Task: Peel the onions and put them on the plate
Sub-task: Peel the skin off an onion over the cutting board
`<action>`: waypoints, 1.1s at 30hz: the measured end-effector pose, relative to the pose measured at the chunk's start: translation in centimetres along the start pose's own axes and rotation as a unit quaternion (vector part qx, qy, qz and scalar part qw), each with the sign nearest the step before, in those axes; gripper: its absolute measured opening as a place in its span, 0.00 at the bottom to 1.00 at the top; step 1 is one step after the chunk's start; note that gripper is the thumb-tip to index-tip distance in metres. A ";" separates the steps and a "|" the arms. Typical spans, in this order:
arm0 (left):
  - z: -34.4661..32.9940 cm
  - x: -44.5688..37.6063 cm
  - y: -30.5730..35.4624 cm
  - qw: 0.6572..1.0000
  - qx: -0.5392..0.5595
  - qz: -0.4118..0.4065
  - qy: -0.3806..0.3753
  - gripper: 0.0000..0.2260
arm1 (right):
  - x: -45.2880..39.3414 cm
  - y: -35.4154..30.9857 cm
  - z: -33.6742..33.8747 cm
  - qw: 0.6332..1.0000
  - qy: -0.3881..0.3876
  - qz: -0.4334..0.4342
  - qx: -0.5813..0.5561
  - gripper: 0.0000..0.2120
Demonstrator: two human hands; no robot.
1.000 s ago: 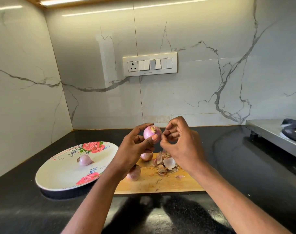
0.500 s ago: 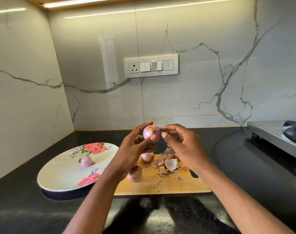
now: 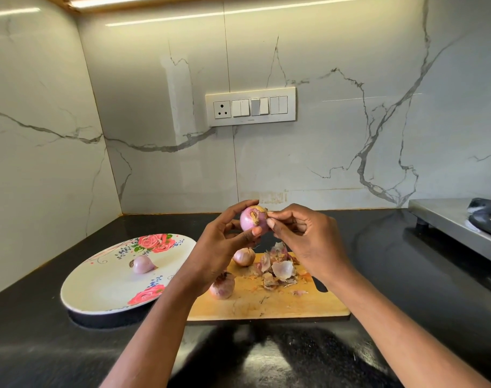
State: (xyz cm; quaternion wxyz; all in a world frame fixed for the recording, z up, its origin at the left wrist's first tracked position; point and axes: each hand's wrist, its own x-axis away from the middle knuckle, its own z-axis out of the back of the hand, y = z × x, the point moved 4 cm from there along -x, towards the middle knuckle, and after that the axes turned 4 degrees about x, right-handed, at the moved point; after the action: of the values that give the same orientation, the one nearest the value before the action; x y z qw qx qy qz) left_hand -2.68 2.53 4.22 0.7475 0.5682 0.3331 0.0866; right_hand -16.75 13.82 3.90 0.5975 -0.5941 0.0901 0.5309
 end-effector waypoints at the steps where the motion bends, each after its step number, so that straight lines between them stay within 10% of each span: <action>1: 0.0 0.0 0.0 1.000 0.002 -0.001 -0.002 0.26 | 0.0 0.0 0.1 1.000 0.005 0.003 0.006 0.04; 33: -0.2 -0.1 -0.2 0.998 0.060 0.013 0.001 0.22 | 0.0 -0.1 0.2 1.000 0.019 -0.019 -0.004 0.05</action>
State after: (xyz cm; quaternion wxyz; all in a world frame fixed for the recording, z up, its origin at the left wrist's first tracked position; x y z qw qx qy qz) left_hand -2.93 2.51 4.03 0.7109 0.6161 0.3305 0.0769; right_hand -16.76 14.04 4.02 0.6029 -0.6083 0.0882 0.5086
